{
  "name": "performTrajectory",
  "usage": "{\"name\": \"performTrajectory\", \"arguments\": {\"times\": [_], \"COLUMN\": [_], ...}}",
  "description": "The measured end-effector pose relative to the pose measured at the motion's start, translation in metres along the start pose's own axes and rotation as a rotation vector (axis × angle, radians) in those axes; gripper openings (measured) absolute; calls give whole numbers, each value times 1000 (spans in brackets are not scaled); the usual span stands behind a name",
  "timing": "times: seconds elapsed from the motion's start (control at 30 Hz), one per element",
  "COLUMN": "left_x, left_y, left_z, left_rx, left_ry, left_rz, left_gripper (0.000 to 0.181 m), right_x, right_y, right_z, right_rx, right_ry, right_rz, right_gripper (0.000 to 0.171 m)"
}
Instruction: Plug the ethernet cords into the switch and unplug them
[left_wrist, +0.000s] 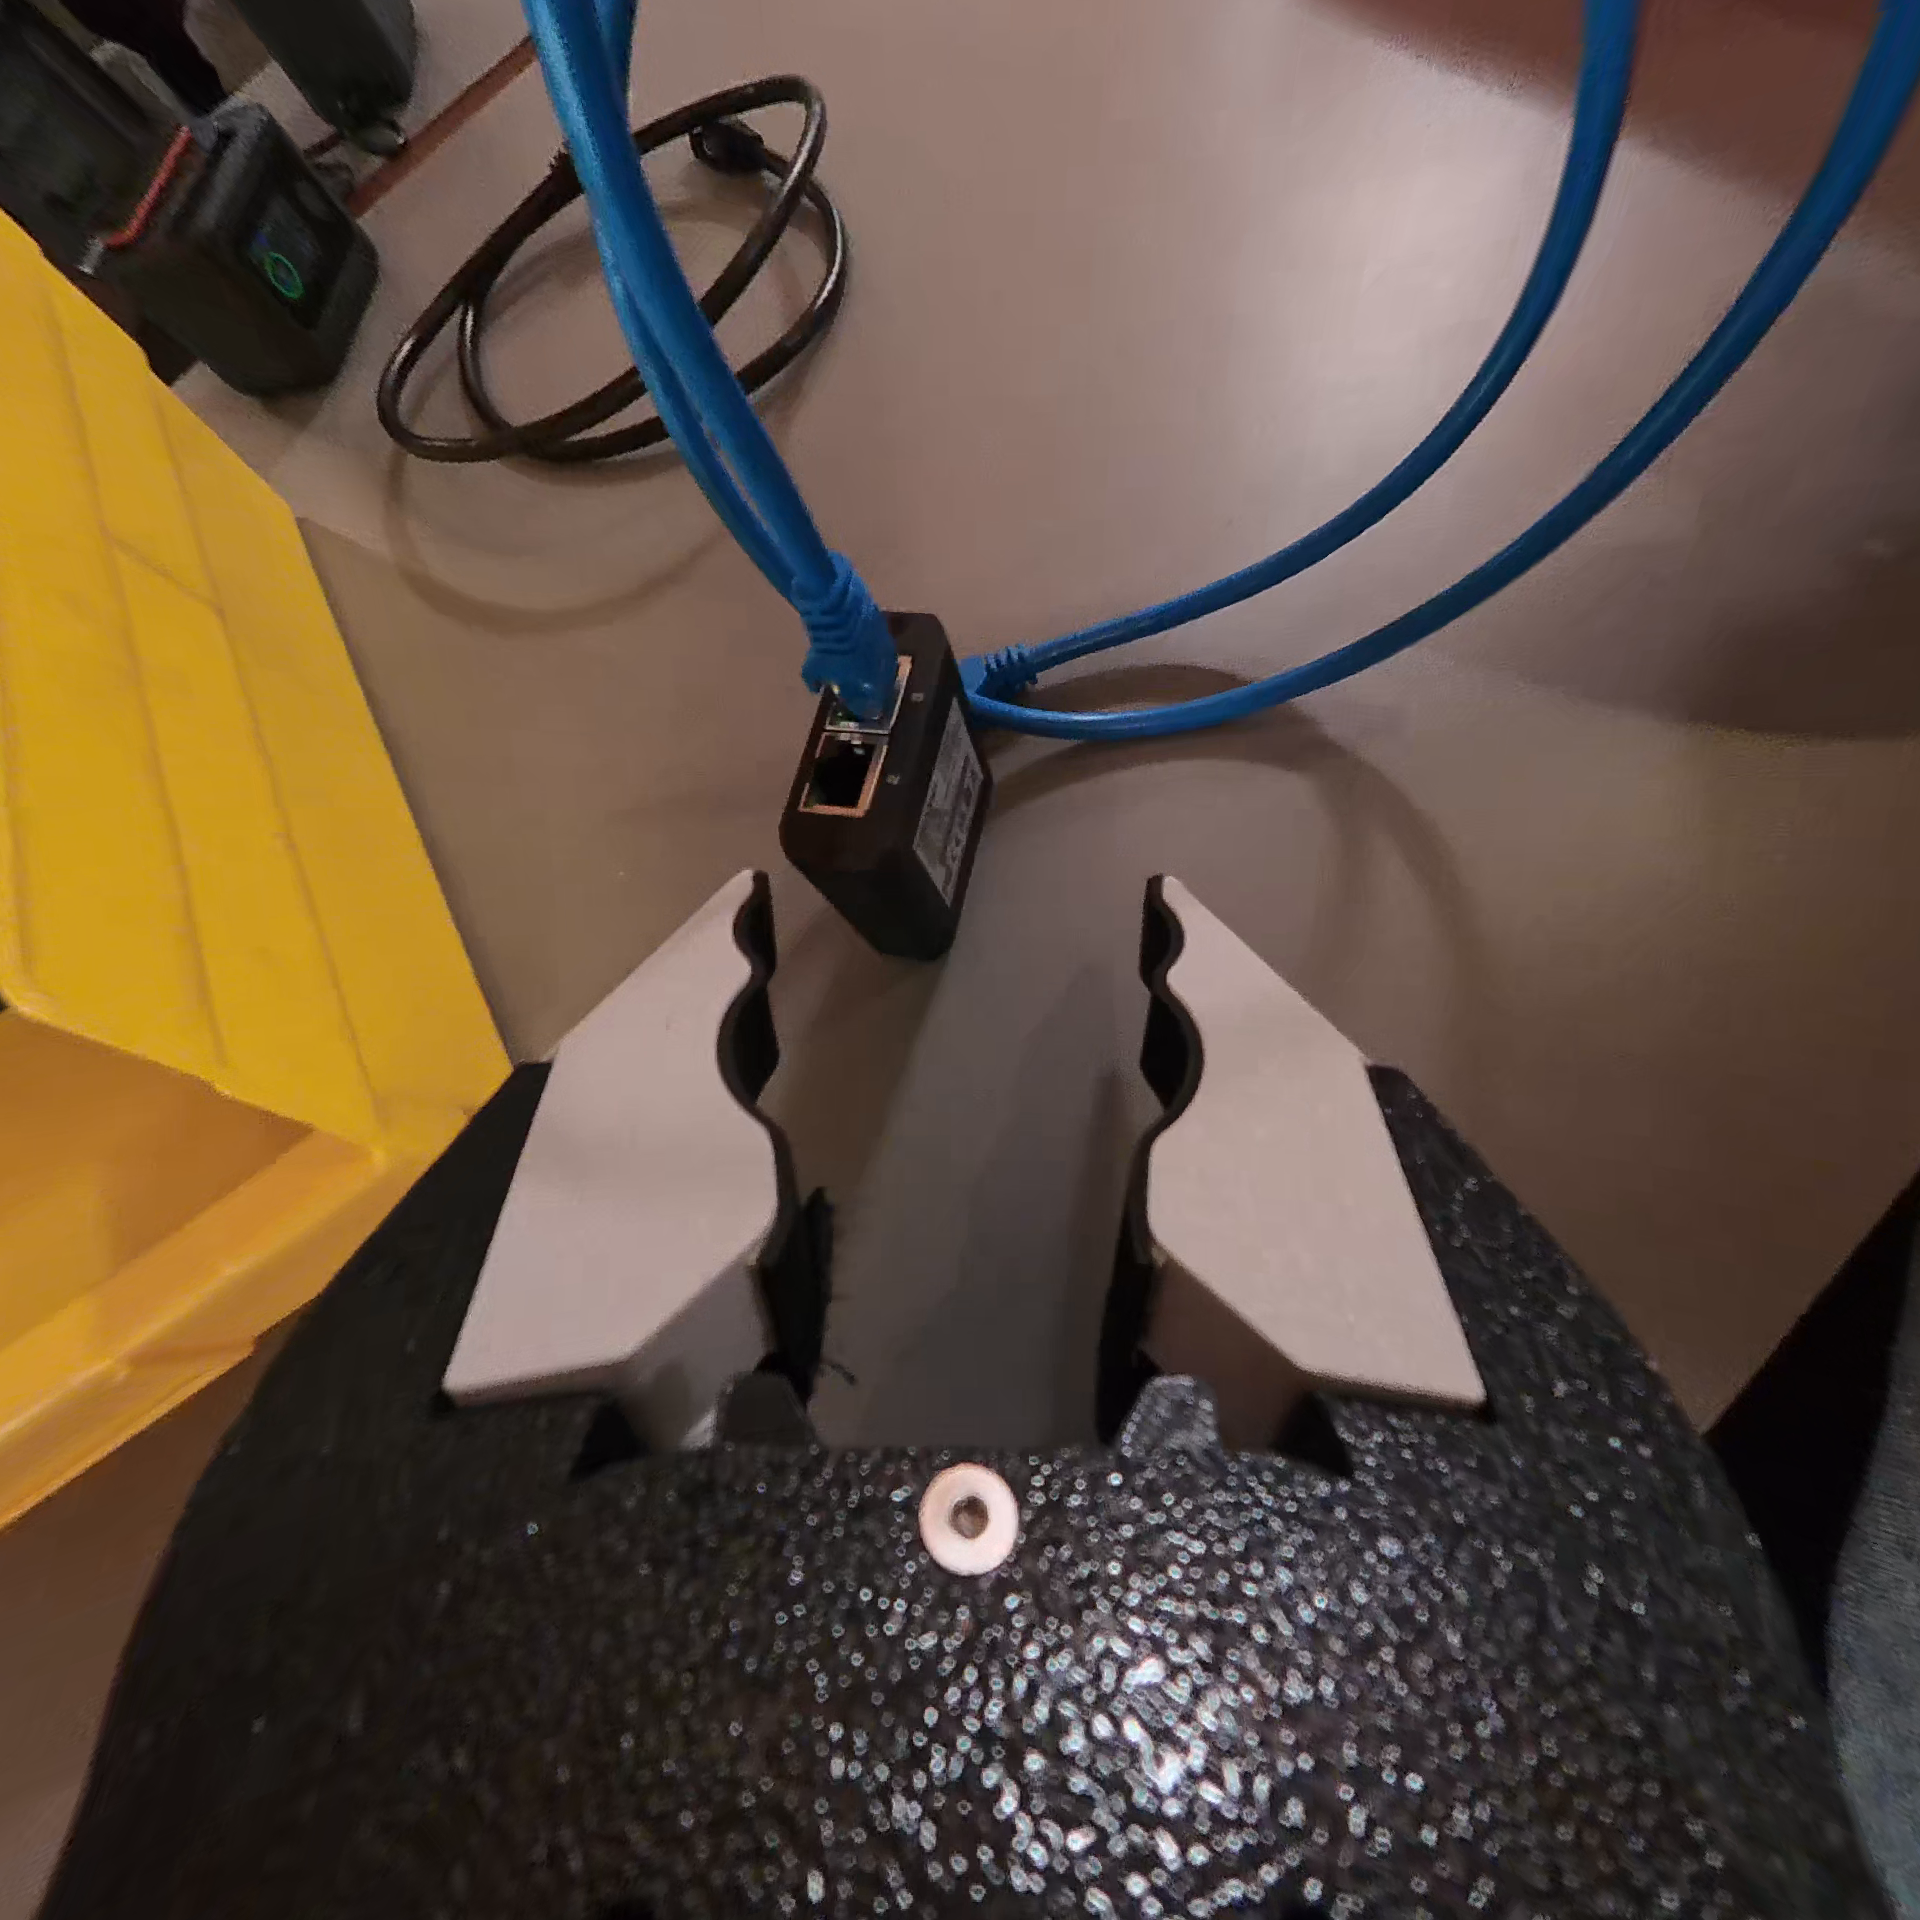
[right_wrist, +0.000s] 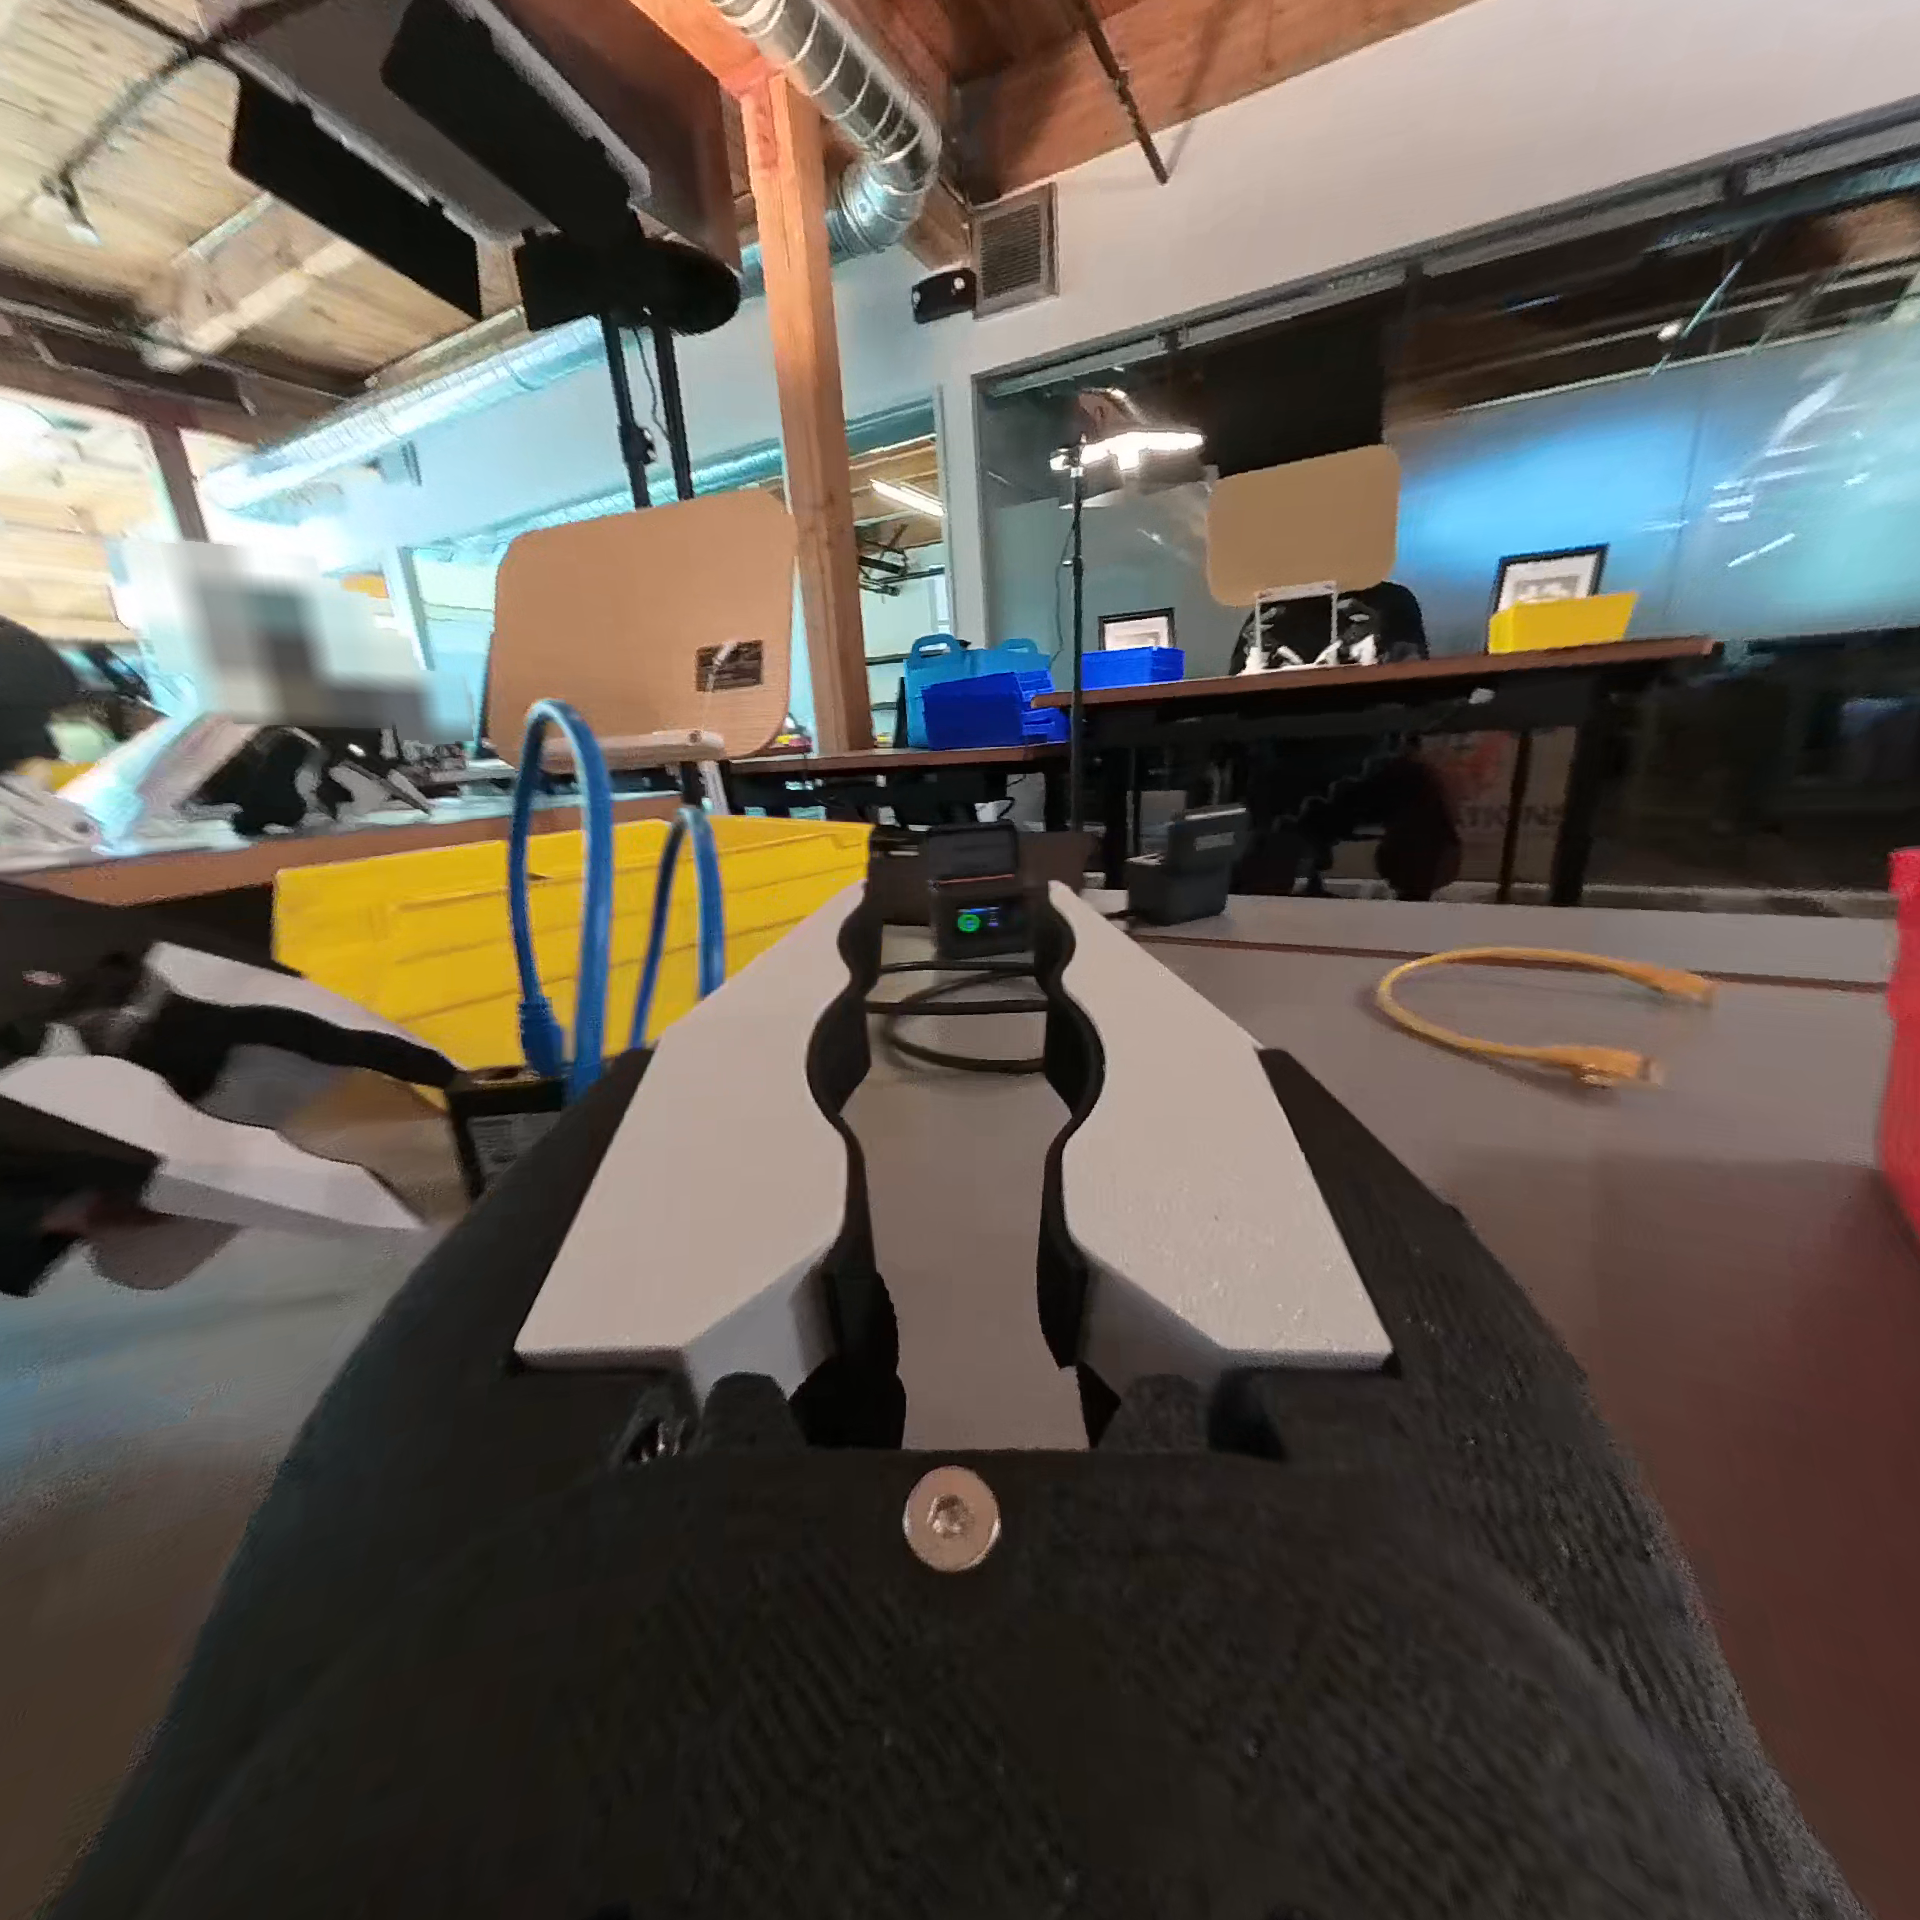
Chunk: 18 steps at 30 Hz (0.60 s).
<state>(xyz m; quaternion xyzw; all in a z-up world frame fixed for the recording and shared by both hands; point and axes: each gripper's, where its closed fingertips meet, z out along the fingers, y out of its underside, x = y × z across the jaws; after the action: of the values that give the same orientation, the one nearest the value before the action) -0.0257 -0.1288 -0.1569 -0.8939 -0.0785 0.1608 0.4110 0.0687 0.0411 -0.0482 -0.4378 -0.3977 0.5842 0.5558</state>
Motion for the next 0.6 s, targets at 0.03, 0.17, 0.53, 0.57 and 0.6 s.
{"name": "performTrajectory", "arguments": {"times": [0.03,0.17,0.53,0.57,0.6], "left_x": [-1,-6,-21,-21,-21], "left_y": [0,-6,-29,-30,-31], "left_z": [-2,-10,-20,-21,-21], "left_rx": [4,56,192,201,205], "left_ry": [-13,-36,-182,-181,-179], "left_rz": [1,4,146,146,144], "left_gripper": [71,74,75,74,73], "right_x": [5,38,177,185,193], "right_y": [0,14,104,115,127], "right_z": [1,29,149,157,164], "right_rx": [-5,-159,-649,-710,-776], "right_ry": [11,90,291,276,254], "right_rz": [-41,-241,-459,-446,-415], "right_gripper": [27,29,22,25,30]}}
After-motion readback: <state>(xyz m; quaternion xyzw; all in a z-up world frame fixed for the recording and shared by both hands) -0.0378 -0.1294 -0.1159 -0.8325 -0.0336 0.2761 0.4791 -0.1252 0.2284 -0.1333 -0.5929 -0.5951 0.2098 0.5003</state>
